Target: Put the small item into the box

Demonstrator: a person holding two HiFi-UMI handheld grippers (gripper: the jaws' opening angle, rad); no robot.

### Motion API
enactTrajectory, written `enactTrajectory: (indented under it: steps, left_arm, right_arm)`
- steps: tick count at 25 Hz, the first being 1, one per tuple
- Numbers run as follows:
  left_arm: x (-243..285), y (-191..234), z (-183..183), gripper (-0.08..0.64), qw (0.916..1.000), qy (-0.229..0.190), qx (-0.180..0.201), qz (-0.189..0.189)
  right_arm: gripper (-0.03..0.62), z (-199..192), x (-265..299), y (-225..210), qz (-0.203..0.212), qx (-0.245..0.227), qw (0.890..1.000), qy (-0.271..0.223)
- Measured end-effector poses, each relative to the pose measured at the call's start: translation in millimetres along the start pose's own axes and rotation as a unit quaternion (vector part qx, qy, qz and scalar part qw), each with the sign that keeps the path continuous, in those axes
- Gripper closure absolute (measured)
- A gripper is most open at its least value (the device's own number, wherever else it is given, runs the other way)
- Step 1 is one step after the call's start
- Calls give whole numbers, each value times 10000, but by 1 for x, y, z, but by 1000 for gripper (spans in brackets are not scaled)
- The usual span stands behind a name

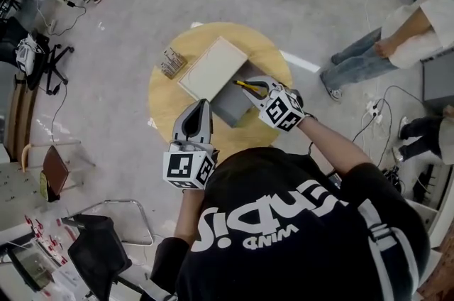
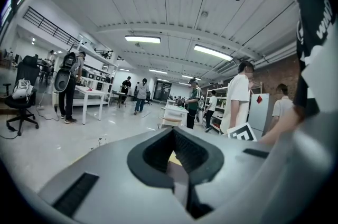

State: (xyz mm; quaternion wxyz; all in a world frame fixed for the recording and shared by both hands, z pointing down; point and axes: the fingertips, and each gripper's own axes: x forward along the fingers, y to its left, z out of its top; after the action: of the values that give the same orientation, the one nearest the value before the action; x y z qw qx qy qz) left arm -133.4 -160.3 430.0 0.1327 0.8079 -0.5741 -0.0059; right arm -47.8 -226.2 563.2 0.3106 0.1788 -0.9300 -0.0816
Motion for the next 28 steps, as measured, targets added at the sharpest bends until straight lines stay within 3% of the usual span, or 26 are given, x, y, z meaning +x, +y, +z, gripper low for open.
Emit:
enactTrajectory:
  steps: [12,23,28]
  left_arm:
    - [-5,7,-2,551,9999,85,-52,100]
    - [-2,8,-8,551,9994,163,-105,269]
    - [-6,13,-8,551,9989,207,-98,402]
  right_arm:
    - [548,-55,52,27,723,-944,9883,958]
    - [548,-102,77,29,1187,-1439,9682,1667]
    - [548,-113,86,29,1357,-1366,9622,1925]
